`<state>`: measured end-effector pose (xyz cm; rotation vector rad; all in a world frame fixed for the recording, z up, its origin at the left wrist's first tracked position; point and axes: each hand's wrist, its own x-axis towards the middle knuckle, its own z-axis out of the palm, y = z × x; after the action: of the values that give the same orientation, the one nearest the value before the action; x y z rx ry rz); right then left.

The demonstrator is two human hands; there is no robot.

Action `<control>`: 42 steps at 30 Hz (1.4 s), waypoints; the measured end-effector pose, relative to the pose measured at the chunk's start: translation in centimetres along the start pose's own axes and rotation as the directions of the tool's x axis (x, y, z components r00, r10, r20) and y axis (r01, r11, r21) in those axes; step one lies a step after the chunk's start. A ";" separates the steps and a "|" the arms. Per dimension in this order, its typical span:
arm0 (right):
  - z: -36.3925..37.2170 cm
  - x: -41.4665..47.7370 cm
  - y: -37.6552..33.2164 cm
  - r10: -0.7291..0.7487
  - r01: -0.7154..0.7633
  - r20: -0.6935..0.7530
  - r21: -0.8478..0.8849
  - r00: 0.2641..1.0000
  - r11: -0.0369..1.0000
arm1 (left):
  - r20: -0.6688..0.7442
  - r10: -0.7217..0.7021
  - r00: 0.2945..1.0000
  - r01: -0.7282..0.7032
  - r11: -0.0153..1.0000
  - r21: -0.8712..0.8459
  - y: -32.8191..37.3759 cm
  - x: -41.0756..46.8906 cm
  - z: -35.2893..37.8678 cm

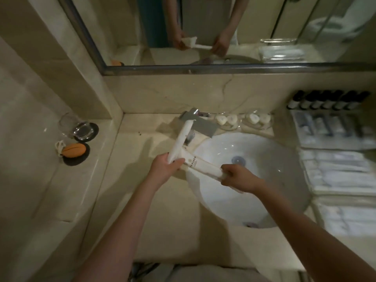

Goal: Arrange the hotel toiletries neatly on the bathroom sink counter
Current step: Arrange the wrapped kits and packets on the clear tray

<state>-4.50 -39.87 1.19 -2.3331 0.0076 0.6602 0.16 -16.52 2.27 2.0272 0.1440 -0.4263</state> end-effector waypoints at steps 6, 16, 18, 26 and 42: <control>-3.6 -4.4 5.9 0.033 -0.056 -0.092 -0.256 0.995 0.965 | 0.160 -0.039 0.986 0.040 0.999 -0.007 3.5 -2.9 7.8; -4.6 -11.4 13.9 -0.088 0.003 -0.443 -0.188 0.892 0.982 | 0.220 0.006 0.975 0.008 0.998 -0.065 6.9 -7.0 20.6; -4.5 -12.9 16.3 -0.091 -0.021 -0.490 -0.218 0.867 0.976 | 0.230 0.005 0.973 0.003 0.999 -0.038 7.2 -7.6 23.0; -6.4 -19.6 25.3 0.091 -0.233 -0.481 -0.244 0.872 0.941 | 0.259 0.048 0.965 -0.070 0.995 0.077 8.3 -8.6 29.5; -3.2 -24.6 32.3 0.078 -0.288 -0.517 -0.340 0.852 0.895 | 0.285 0.067 0.956 -0.113 0.983 0.146 8.9 -10.1 34.3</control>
<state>-30.35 -70.55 -5.87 -2.8791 0.3709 0.1340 -14.82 -49.95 -1.15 2.0974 -0.1612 -0.6783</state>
